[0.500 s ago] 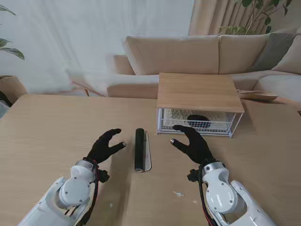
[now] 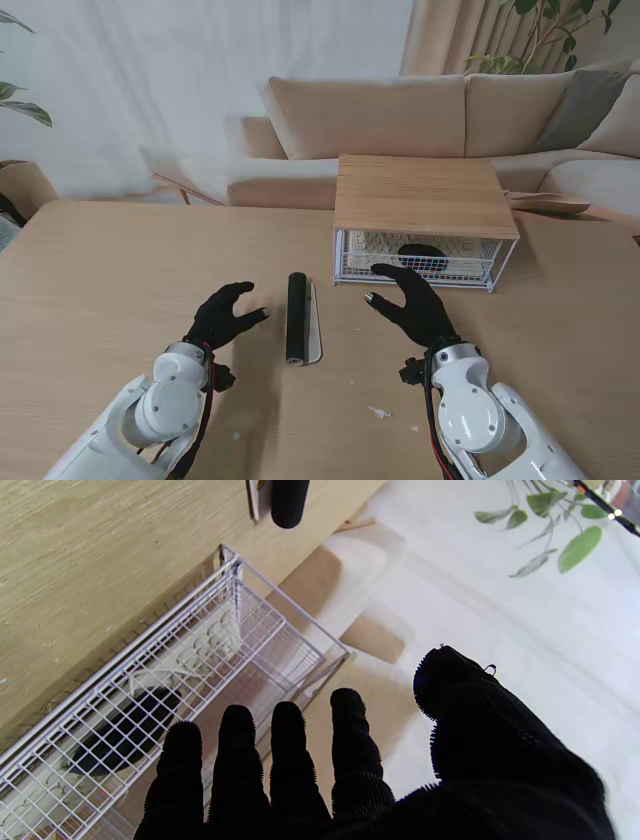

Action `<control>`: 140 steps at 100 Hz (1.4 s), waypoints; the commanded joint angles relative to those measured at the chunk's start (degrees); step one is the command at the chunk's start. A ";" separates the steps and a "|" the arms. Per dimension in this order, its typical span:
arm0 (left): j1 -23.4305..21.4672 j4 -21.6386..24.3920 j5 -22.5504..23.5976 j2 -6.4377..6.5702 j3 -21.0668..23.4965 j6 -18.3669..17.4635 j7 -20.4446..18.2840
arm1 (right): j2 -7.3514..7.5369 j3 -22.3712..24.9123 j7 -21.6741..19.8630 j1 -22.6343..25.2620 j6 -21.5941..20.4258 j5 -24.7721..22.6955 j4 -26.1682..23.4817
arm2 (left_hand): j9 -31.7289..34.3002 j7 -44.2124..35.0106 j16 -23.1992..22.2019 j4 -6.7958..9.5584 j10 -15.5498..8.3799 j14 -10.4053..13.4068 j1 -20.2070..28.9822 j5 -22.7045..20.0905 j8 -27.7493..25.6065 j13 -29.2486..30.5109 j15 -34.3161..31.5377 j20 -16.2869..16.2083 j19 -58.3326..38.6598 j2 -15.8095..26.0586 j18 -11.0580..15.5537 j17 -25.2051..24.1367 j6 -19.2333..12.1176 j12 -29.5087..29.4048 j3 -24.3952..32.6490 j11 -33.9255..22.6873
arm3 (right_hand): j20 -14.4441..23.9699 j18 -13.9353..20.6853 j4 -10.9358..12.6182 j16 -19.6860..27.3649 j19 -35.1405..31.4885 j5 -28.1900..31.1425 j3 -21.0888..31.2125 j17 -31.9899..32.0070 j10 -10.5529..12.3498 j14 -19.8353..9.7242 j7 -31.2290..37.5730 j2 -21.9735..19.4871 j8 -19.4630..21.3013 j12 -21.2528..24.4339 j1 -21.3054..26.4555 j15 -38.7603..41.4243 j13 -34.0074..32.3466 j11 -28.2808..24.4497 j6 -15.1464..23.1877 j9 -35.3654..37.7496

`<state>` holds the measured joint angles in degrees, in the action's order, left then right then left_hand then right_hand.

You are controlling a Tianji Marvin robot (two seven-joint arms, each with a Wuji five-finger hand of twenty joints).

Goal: Unroll the mouse pad and set up the keyboard and mouse from the tabletop organizer

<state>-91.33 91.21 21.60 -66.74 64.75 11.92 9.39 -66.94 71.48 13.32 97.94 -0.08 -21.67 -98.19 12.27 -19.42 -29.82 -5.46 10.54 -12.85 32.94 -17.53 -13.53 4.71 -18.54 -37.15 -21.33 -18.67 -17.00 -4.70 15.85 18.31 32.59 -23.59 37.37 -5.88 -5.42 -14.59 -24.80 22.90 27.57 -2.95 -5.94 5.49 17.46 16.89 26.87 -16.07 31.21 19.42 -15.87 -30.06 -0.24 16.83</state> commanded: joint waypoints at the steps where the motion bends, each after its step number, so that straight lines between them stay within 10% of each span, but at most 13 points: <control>1: 0.60 1.34 0.98 -0.02 -1.09 2.38 -3.07 | -0.52 0.29 -0.26 0.64 0.08 0.24 -0.73 | -0.81 -1.07 -2.59 2.31 2.63 -1.44 -3.01 0.83 -0.68 0.35 -3.09 -3.10 -5.81 -1.06 -0.06 -0.37 2.48 2.59 -2.03 -2.20 | 1.66 1.78 2.38 0.03 1.62 -0.88 -0.83 0.44 1.17 -1.22 0.75 -2.02 -0.83 0.04 -1.00 0.23 1.43 0.07 1.52 -0.62; 15: 4.53 1.79 3.57 0.62 -6.00 12.31 -7.64 | -0.61 0.90 0.36 1.24 -0.18 0.18 -1.30 | -1.17 -3.14 -6.55 1.72 5.19 -3.61 -3.62 0.56 -1.72 -0.09 -7.64 3.29 -14.17 -2.28 0.45 -0.02 5.24 8.01 -5.27 -4.45 | 2.12 1.52 2.39 -0.12 1.36 -0.61 -0.68 0.09 0.92 -1.07 1.14 -2.02 -0.68 -0.11 -1.05 0.57 1.22 -0.28 1.21 -0.39; 40: 12.39 0.30 9.15 1.68 -15.20 21.46 -13.23 | -0.76 1.78 0.92 2.23 -0.22 0.56 -1.90 | 2.40 -9.30 -11.39 2.21 7.47 -6.36 -4.32 -1.79 -4.85 3.05 -15.54 3.66 -23.90 0.16 0.52 -0.05 6.45 13.27 -9.65 -8.58 | 2.84 1.28 2.37 -0.30 1.04 -0.66 -0.50 -0.06 0.64 -0.61 1.33 -2.01 -0.59 -0.24 -1.09 0.98 1.09 -0.59 1.01 -0.22; 108: 23.42 -8.63 11.17 -0.57 -32.46 32.58 -13.14 | -1.05 1.70 2.14 2.15 -0.19 0.71 -1.63 | 9.29 -19.06 -18.00 2.46 8.72 -9.44 -5.76 -4.47 -10.30 8.99 -27.55 -0.87 -42.54 0.54 -0.88 -1.24 6.38 19.77 -8.94 -14.17 | 4.11 0.91 2.38 -0.69 1.04 -0.83 -0.30 0.04 0.39 -0.20 1.52 -1.98 -0.46 -0.56 -1.10 1.69 0.81 -1.37 0.68 0.26; 140: 27.06 -10.20 12.52 -0.11 -38.48 34.37 -16.09 | -1.20 2.11 2.85 2.51 -0.54 0.83 -1.76 | 13.84 -25.17 -19.29 3.23 5.22 -7.14 -2.66 -8.57 -13.66 13.11 -31.05 -1.02 -44.64 -3.55 0.78 -0.70 1.92 22.66 2.36 -18.00 | 4.47 0.88 2.39 -0.74 1.16 -0.78 -0.21 0.01 0.33 -0.22 1.60 -1.96 -0.41 -0.61 -1.07 1.80 0.83 -1.52 0.58 0.25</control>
<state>-63.15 81.83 35.00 -66.48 26.68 45.98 -5.93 -67.66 73.53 16.62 99.98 -0.38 -20.90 -99.70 21.61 -39.84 -47.68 -4.64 20.08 -19.94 28.65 -22.14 -25.19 15.57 -47.44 -37.10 -63.14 -20.65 -17.18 -4.80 22.49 39.67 31.34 -38.55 40.48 -5.88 -5.42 -14.71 -24.77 22.90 27.57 -2.97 -5.94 5.53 18.88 16.89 26.87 -16.19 31.21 20.62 -15.87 -30.46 -0.23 17.00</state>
